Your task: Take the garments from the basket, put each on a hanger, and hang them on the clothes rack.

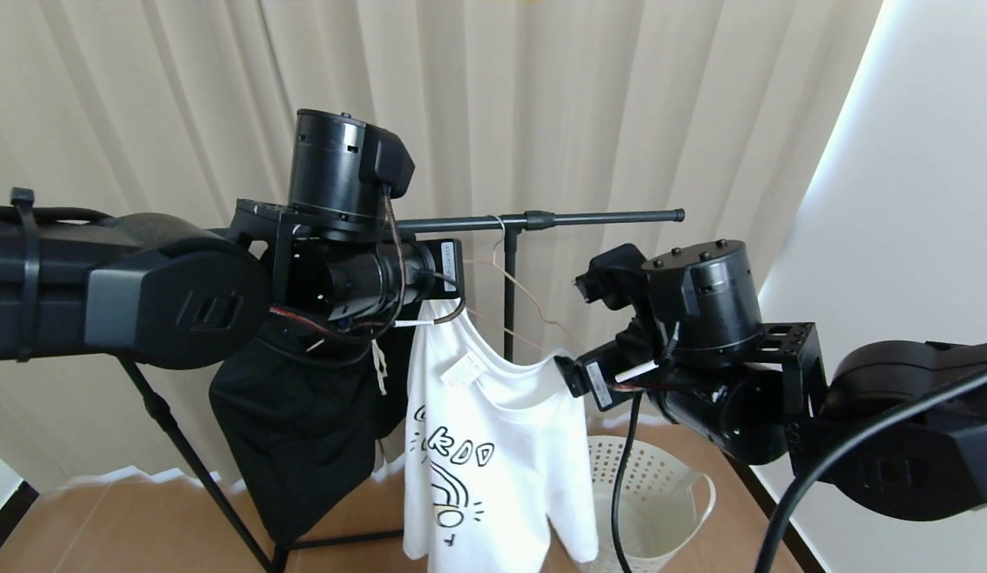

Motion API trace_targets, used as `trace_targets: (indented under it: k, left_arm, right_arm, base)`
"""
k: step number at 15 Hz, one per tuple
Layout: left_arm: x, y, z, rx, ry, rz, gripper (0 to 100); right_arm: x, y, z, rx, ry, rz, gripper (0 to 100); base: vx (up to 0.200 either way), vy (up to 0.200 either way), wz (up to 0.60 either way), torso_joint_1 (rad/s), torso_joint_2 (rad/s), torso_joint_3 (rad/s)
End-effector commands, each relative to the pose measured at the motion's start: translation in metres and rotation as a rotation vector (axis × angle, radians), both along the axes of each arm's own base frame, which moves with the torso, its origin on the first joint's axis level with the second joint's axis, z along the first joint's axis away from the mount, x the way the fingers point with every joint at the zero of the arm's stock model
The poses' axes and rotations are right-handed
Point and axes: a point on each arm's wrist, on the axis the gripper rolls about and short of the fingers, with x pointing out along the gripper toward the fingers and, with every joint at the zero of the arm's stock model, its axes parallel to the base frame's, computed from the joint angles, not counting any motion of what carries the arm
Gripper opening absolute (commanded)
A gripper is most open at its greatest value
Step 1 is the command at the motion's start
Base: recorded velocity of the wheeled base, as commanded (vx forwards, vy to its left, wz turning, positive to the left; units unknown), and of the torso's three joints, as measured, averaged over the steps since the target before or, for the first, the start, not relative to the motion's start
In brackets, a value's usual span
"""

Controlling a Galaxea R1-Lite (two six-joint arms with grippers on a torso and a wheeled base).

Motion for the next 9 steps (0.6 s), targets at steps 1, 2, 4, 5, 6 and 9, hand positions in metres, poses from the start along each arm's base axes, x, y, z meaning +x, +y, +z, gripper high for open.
trace_targets:
  k: [1,2,4,5,6,9]
  left_arm:
    - [0.008,-0.006,0.006,-0.005,-0.022,0.022,0]
    - [0.011,-0.007,0.006,-0.001,-0.027,0.036,0]
    - [0.011,-0.008,0.005,0.001,-0.027,0.039,0]
    - [0.011,-0.009,0.005,0.0,-0.028,0.038,0]
    - [0.011,-0.009,0.005,0.001,-0.027,0.038,0]
    - [0.011,-0.009,0.005,0.002,-0.025,0.036,0]
  right_arm:
    - [-0.016,-0.012,-0.001,-0.012,0.033,0.098,100]
    - [-0.022,-0.016,0.0,0.008,0.052,0.169,100]
    - [-0.031,-0.022,0.001,0.049,0.056,0.296,100]
    - [-0.036,-0.025,-0.001,0.066,0.051,0.358,100]
    - [-0.038,-0.025,-0.002,0.074,0.046,0.389,100]
    - [-0.042,-0.026,-0.012,0.104,0.01,0.493,100]
  base:
    - [0.0,0.0,0.0,0.0,0.0,0.0]
    - [0.0,0.0,0.0,0.0,0.0,0.0]
    - [0.0,0.0,0.0,0.0,0.0,0.0]
    - [0.0,0.0,0.0,0.0,0.0,0.0]
    - [0.0,0.0,0.0,0.0,0.0,0.0]
    - [0.0,0.0,0.0,0.0,0.0,0.0]
